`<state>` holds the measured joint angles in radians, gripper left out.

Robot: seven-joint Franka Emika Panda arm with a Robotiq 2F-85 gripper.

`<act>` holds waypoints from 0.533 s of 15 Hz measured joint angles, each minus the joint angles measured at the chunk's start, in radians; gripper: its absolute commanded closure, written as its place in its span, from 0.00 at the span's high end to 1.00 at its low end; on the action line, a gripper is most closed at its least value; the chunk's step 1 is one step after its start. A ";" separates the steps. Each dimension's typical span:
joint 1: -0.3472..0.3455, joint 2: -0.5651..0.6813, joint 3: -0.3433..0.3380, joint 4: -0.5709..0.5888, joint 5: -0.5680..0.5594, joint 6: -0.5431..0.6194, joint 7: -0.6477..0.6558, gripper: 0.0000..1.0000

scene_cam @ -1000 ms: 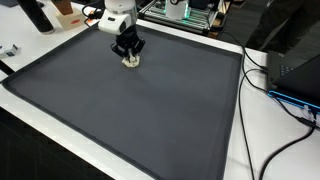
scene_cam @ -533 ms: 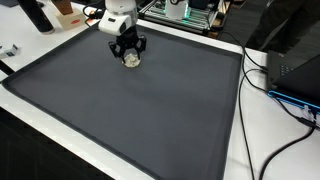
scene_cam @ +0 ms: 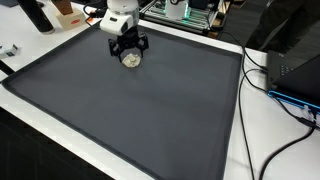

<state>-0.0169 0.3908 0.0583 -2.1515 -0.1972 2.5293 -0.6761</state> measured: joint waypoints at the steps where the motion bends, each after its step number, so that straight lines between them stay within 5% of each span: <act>1: 0.005 -0.007 0.000 0.000 -0.007 0.000 0.019 1.00; 8: 0.057 -0.121 0.003 0.001 -0.088 -0.079 0.184 1.00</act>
<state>0.0401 0.2696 0.0612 -2.1508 -0.2851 2.4503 -0.4924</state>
